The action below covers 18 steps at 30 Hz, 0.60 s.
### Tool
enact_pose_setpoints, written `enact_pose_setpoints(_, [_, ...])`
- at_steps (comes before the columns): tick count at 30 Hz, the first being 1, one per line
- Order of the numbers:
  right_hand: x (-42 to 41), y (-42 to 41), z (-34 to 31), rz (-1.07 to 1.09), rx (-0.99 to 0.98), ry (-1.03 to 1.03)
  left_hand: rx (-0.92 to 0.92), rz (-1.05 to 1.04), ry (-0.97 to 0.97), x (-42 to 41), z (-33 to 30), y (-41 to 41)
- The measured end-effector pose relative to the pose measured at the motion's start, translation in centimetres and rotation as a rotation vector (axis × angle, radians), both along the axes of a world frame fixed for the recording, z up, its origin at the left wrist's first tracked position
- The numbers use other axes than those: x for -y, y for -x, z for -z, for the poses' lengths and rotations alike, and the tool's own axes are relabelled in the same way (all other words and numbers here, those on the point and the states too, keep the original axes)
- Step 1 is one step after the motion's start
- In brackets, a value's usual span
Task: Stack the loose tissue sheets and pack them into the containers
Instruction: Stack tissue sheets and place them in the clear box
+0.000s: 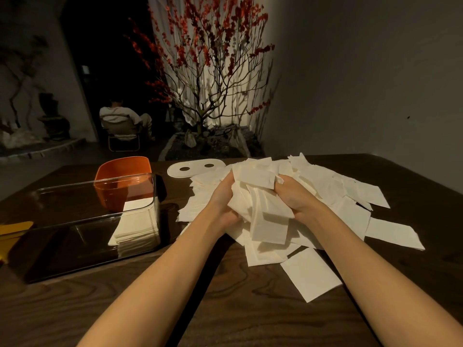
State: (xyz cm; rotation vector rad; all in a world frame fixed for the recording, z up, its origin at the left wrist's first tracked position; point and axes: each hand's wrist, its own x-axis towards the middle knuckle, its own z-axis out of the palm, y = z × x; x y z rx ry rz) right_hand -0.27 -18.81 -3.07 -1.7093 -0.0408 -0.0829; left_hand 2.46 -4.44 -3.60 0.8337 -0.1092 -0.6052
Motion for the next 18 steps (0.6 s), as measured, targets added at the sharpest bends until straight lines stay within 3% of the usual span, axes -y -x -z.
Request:
enact_pose_setpoints(12, [0.1,-0.1,0.1,0.023,-0.017,0.087,0.114,-0.034,-0.152,0.3,-1.0,1.5])
enact_pose_setpoints(18, [-0.1,-0.2,0.2,0.119,-0.09,-0.138,-0.118,-0.146,-0.016,0.3,0.3,-0.4])
